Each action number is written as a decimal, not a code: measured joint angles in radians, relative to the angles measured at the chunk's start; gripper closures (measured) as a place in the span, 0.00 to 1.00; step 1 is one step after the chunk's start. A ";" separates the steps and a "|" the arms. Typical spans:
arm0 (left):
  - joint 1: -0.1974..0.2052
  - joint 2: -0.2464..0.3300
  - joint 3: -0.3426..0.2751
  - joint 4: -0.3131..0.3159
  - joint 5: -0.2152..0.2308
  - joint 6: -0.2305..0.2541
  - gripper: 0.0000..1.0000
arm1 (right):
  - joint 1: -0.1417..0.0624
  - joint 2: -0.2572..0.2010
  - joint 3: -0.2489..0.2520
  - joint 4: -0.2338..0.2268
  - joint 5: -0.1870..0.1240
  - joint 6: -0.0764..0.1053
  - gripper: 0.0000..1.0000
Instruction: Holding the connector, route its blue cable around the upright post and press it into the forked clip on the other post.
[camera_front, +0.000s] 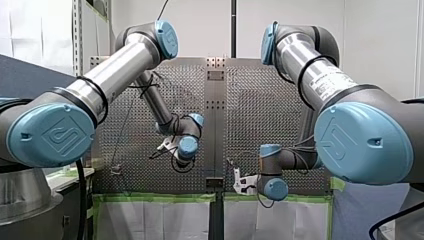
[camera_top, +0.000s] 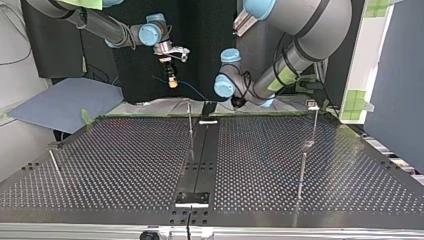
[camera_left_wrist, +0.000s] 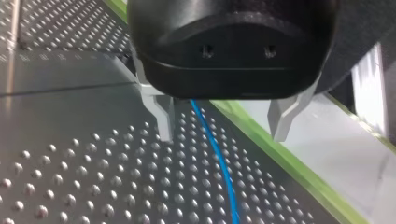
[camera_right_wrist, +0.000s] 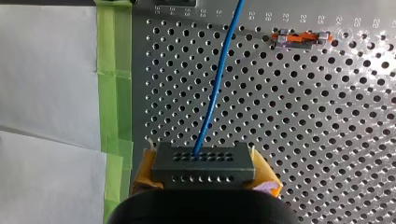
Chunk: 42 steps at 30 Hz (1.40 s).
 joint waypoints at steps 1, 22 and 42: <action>-0.001 0.000 0.000 0.000 0.009 -0.009 0.00 | 0.000 0.000 0.000 0.001 0.000 0.000 1.00; -0.025 0.000 -0.015 -0.027 0.219 -0.219 0.00 | 0.006 -0.005 0.000 0.009 0.003 0.000 1.00; -0.061 -0.001 -0.015 -0.027 0.352 -0.417 0.00 | 0.011 -0.005 0.000 -0.002 -0.032 0.000 1.00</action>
